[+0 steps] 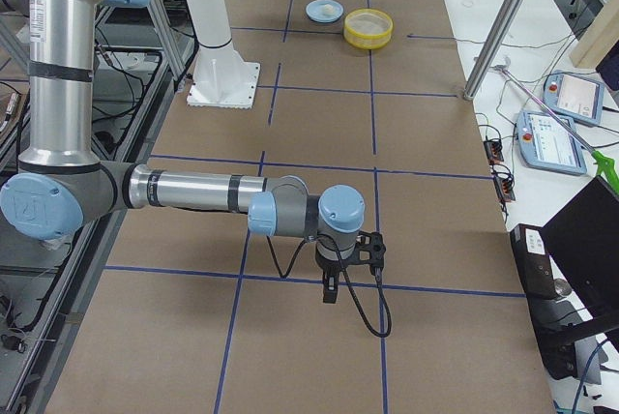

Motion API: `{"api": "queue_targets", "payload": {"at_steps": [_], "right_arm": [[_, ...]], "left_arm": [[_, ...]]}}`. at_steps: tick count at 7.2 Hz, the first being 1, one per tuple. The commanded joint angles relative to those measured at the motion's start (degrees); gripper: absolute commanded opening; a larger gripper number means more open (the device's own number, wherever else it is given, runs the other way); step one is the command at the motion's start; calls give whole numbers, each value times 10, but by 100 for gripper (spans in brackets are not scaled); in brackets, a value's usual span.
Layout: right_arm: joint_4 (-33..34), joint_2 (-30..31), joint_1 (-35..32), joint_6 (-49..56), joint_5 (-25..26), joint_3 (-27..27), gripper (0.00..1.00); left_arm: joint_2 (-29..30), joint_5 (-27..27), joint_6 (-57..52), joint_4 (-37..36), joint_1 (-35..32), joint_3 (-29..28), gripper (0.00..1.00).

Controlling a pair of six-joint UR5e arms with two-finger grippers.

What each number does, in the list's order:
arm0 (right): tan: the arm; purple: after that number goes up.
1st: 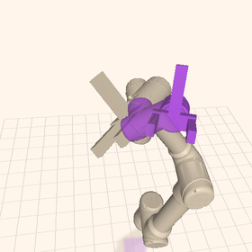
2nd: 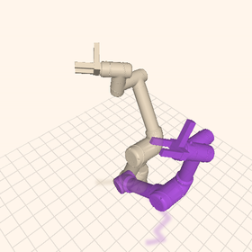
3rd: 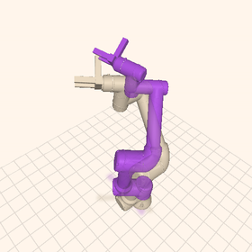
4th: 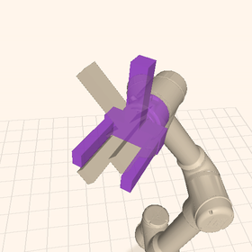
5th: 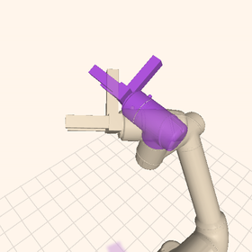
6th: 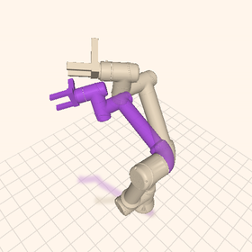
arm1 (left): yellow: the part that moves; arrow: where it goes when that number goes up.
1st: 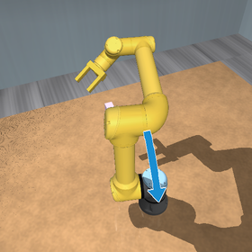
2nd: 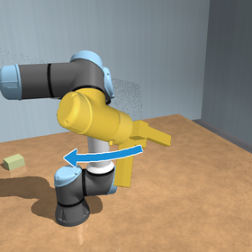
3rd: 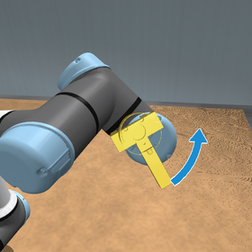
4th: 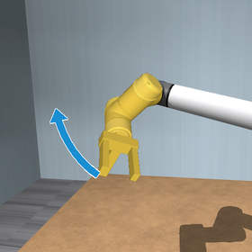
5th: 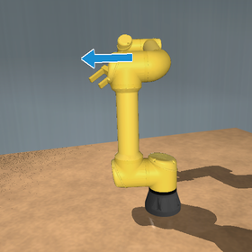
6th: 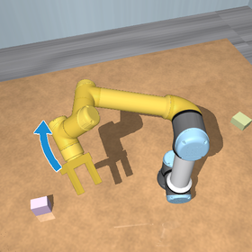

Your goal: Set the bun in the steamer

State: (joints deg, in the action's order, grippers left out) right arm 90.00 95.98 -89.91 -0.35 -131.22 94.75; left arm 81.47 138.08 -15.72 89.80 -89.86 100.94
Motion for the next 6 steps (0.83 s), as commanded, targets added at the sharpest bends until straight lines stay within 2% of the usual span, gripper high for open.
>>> {"api": "queue_targets", "payload": {"at_steps": [1, 3, 4, 5, 6], "right_arm": [[-1, 0, 0, 0, 0, 0, 100], [0, 0, 0, 0, 0, 0, 100], [0, 0, 0, 0, 0, 0, 100], [0, 0, 0, 0, 0, 0, 100], [-1, 0, 0, 0, 0, 0, 100]], "left_arm": [[-4, 10, 86, 131, 102, -11, 100], [-4, 2, 301, 311, 196, -18, 100], [1, -30, 372, 326, 269, -7, 100], [13, -108, 433, 326, 315, 7, 100], [20, -114, 470, 326, 343, 8, 100]]}}
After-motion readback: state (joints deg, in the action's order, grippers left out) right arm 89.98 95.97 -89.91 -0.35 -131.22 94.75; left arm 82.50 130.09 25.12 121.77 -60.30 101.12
